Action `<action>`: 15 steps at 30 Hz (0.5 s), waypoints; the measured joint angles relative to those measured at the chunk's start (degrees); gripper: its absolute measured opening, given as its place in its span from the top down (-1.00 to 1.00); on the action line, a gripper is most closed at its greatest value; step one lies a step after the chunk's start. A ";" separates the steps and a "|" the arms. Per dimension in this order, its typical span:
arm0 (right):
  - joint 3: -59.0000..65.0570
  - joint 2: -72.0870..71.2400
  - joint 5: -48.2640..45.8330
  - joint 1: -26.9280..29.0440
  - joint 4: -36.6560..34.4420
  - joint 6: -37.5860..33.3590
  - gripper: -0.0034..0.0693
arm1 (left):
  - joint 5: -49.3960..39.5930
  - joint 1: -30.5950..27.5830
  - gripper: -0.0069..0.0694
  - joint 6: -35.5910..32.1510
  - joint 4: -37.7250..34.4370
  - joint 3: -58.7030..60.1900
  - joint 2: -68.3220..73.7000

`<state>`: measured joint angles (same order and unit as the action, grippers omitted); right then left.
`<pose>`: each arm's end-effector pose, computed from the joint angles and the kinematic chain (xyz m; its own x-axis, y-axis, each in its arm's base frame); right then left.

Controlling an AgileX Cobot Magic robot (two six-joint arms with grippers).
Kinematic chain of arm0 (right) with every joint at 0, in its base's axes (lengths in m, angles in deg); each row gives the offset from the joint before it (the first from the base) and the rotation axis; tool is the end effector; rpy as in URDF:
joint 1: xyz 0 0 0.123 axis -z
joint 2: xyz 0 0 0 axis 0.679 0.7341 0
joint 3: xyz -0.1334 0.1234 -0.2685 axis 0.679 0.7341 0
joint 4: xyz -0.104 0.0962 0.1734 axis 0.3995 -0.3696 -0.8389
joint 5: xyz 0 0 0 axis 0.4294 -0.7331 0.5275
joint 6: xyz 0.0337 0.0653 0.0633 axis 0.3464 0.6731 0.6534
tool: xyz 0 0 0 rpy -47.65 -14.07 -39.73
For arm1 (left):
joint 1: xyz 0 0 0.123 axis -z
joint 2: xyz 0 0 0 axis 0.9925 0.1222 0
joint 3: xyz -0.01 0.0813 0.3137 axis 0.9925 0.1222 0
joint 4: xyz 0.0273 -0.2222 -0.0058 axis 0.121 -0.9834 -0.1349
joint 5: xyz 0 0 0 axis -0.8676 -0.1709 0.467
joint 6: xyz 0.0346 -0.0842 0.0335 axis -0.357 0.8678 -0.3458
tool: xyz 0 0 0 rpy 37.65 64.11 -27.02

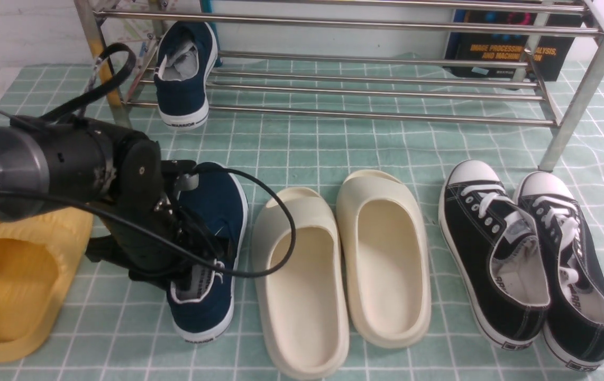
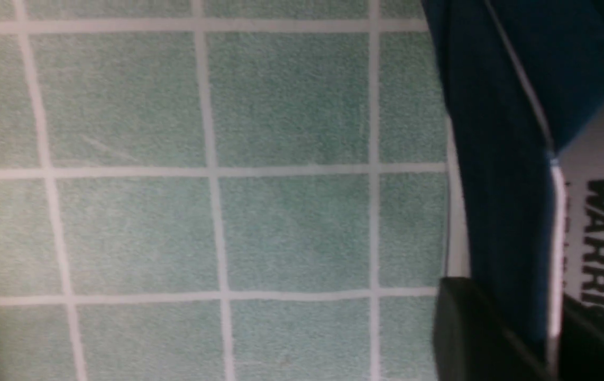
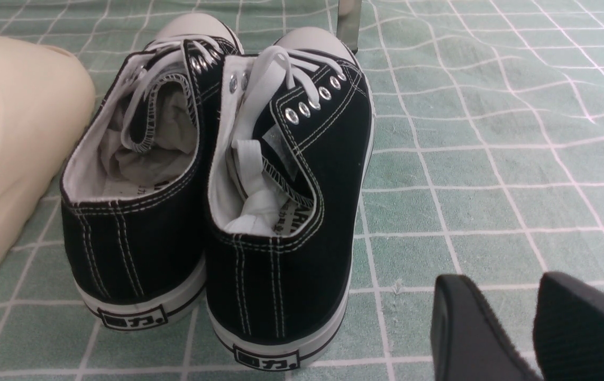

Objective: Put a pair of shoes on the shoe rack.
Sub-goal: Use the left arm to grab the shoe closest to it, then use the left arm to put a shoe into the shoe rack

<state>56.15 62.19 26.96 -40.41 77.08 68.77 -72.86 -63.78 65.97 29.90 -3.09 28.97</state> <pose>-0.0098 -0.0004 0.1720 -0.2928 0.0635 -0.9541 0.0646 0.9968 0.0465 0.2884 -0.0984 0.2406 -0.9664 0.0047 -0.2569 0.0219 0.9977 -0.0641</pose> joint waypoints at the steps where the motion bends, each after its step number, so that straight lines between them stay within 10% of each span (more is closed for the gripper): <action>1: 0.00 0.00 0.00 0.00 0.00 0.00 0.25 | -0.05 0.00 0.69 0.06 0.00 -0.05 -0.07; 15: 0.00 0.00 0.00 0.00 0.00 0.00 0.25 | -12.53 0.00 0.84 -3.31 -1.07 -27.51 2.16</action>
<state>56.15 62.19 26.96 -40.41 77.08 68.77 -85.40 -63.78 62.66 28.83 -30.60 31.13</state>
